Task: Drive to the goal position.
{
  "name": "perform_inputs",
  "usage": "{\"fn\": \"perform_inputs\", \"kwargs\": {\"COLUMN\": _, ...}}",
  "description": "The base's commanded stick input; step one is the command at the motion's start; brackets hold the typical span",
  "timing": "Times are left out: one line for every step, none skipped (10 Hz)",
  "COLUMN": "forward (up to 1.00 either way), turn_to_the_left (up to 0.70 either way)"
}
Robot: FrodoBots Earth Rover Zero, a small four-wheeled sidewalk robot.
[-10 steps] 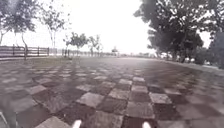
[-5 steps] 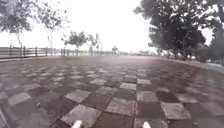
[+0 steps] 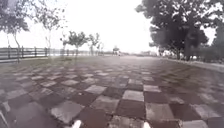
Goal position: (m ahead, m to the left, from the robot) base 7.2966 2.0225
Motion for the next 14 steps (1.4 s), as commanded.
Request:
{"fn": "perform_inputs", "kwargs": {"forward": 0.85, "turn_to_the_left": 0.00}}
{"fn": "perform_inputs", "kwargs": {"forward": 0.85, "turn_to_the_left": 0.00}}
{"fn": "perform_inputs", "kwargs": {"forward": 0.85, "turn_to_the_left": 0.00}}
{"fn": "perform_inputs", "kwargs": {"forward": 0.85, "turn_to_the_left": 0.00}}
{"fn": "perform_inputs", "kwargs": {"forward": 0.85, "turn_to_the_left": 0.00}}
{"fn": "perform_inputs", "kwargs": {"forward": 0.85, "turn_to_the_left": 0.00}}
{"fn": "perform_inputs", "kwargs": {"forward": 0.85, "turn_to_the_left": 0.00}}
{"fn": "perform_inputs", "kwargs": {"forward": 0.85, "turn_to_the_left": 0.00}}
{"fn": "perform_inputs", "kwargs": {"forward": 0.85, "turn_to_the_left": 0.00}}
{"fn": "perform_inputs", "kwargs": {"forward": 0.85, "turn_to_the_left": 0.00}}
{"fn": "perform_inputs", "kwargs": {"forward": 0.85, "turn_to_the_left": 0.00}}
{"fn": "perform_inputs", "kwargs": {"forward": 0.85, "turn_to_the_left": 0.00}}
{"fn": "perform_inputs", "kwargs": {"forward": 0.85, "turn_to_the_left": 0.00}}
{"fn": "perform_inputs", "kwargs": {"forward": 0.85, "turn_to_the_left": 0.00}}
